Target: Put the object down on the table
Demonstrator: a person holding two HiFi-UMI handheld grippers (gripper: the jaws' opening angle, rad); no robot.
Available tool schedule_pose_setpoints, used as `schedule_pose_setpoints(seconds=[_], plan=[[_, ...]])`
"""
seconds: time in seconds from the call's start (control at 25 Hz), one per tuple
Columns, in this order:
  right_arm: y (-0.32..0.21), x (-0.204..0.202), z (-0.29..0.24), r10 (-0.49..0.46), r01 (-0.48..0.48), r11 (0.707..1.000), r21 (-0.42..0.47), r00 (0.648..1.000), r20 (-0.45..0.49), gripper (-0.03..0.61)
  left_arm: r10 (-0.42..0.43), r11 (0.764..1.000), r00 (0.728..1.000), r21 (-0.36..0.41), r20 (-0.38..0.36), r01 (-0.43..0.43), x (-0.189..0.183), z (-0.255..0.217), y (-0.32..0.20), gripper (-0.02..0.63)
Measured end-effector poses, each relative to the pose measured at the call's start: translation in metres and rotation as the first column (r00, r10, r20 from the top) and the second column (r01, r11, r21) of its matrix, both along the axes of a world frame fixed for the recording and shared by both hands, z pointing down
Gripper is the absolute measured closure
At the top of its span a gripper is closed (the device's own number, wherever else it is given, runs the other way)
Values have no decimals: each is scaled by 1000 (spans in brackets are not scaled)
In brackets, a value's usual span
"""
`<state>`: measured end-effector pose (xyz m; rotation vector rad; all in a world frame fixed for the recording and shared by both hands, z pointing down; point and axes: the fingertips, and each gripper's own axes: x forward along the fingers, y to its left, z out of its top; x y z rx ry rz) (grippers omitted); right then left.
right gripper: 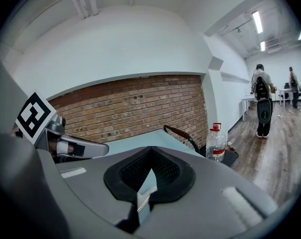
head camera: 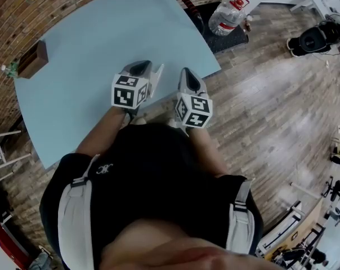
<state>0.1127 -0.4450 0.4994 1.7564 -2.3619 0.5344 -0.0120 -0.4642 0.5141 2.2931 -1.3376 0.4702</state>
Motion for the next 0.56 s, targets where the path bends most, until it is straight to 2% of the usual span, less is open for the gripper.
schedule_pose_setpoints(seconds=[0.56], plan=[[-2, 6, 2, -3, 3, 1000, -6, 1000, -7, 566, 0, 999, 1000, -35, -9, 0, 7, 10, -4, 614]])
